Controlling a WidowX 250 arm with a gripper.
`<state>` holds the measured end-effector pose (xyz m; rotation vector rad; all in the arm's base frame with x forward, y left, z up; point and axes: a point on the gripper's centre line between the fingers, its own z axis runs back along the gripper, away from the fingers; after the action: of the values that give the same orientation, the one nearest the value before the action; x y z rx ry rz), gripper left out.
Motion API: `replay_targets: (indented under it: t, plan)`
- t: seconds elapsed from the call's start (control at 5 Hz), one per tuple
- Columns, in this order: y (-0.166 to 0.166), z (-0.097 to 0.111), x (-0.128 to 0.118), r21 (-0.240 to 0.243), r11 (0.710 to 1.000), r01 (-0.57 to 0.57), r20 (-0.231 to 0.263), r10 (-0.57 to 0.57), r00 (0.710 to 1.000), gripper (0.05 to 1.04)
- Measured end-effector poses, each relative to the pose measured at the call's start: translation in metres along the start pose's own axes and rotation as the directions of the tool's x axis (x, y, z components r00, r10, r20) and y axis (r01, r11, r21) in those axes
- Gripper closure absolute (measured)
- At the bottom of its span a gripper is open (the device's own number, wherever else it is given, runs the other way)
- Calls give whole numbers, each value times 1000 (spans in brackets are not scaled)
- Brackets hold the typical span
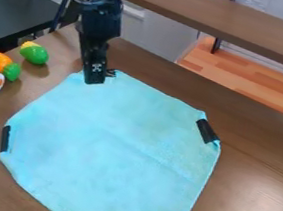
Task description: Fold the cloth top left to bottom right
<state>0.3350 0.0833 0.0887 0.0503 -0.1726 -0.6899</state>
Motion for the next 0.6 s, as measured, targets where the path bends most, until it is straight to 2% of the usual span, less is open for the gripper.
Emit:
replay_targets:
  t: [0.6]
  plan:
    - [55,-28,11,28,998,-60,11,60,998,83]
